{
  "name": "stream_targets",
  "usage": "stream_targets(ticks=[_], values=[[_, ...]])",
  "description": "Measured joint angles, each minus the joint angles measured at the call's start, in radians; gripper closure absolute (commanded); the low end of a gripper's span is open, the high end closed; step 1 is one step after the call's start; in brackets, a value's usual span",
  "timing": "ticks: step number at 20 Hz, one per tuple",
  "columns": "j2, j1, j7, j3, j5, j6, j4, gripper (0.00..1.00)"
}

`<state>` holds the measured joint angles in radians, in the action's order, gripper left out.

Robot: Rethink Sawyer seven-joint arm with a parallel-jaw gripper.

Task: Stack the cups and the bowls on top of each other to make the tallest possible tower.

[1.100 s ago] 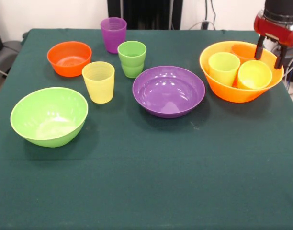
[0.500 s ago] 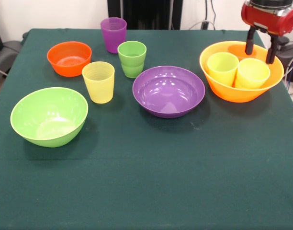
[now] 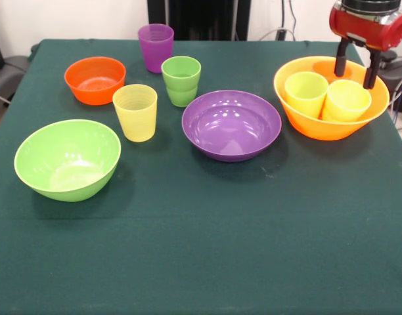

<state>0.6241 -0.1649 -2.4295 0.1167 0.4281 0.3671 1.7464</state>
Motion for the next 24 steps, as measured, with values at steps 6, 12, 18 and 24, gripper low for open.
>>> stream_targets(ticks=[6,12,18,24], values=[[-0.003,0.016,0.000,0.000,-0.011,0.068,-0.043,0.00],[0.023,0.047,0.000,0.000,-0.026,0.197,-0.096,0.00],[0.032,0.090,0.000,0.000,-0.056,0.284,-0.154,0.00],[0.044,0.138,0.000,0.001,-0.097,0.357,-0.224,0.00]])
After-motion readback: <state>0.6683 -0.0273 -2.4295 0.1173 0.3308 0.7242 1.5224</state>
